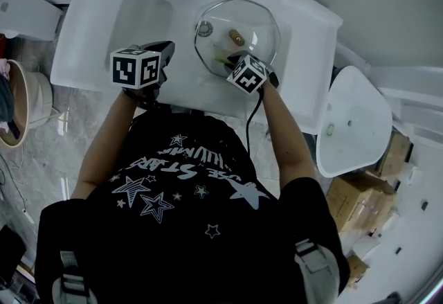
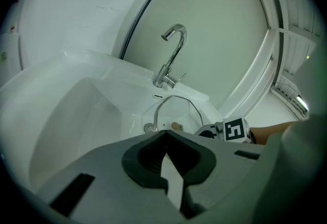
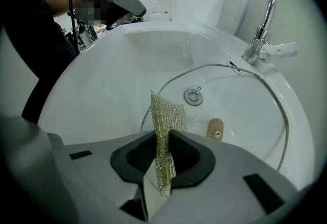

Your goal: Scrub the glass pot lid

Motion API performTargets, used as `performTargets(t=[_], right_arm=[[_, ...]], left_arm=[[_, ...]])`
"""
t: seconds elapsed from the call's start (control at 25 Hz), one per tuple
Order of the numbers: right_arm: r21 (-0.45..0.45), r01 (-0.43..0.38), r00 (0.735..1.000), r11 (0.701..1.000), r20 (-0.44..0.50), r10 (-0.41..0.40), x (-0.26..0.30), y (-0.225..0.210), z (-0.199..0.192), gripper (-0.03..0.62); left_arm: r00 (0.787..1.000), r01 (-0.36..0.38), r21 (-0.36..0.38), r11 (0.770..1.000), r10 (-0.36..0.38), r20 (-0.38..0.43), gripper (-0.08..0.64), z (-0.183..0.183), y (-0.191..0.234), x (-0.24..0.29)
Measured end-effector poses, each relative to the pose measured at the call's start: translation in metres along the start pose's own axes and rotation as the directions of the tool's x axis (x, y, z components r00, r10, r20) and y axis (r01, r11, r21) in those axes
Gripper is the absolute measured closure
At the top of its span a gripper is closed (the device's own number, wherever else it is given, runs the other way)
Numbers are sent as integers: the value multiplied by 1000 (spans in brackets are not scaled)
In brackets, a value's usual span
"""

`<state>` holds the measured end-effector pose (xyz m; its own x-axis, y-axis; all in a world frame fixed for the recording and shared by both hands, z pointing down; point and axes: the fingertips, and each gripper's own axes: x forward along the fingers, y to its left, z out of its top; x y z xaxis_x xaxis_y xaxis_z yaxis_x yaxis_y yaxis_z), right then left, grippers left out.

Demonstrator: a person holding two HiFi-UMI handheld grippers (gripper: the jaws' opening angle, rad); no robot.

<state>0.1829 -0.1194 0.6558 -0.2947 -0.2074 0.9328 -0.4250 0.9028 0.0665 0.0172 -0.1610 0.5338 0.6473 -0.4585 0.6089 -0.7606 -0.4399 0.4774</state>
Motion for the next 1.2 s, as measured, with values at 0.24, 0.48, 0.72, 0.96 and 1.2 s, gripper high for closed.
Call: performTargets(t=[0.24, 0.48, 0.72, 0.96, 1.2], right_arm=[[-4, -72, 997, 997, -16, 72, 1, 20, -2, 518], [7, -146, 989, 989, -34, 146, 2, 36, -3, 517], [21, -221, 973, 975, -57, 222, 2, 48, -8, 518], [58, -294, 952, 954, -69, 297, 0, 57, -11, 517], [62, -284, 956, 957, -56, 287, -5, 50, -10, 518]], left_arm=[[1000, 1, -1, 1000, -1, -3, 552, -3, -1, -3], [1000, 11, 1, 1000, -11, -1, 552, -5, -4, -3], [1000, 14, 5, 1000, -14, 2, 552, -4, -7, -3], [1000, 17, -6, 1000, -17, 3, 552, -2, -7, -2], [1000, 19, 4, 1000, -19, 5, 552, 2, -7, -1]])
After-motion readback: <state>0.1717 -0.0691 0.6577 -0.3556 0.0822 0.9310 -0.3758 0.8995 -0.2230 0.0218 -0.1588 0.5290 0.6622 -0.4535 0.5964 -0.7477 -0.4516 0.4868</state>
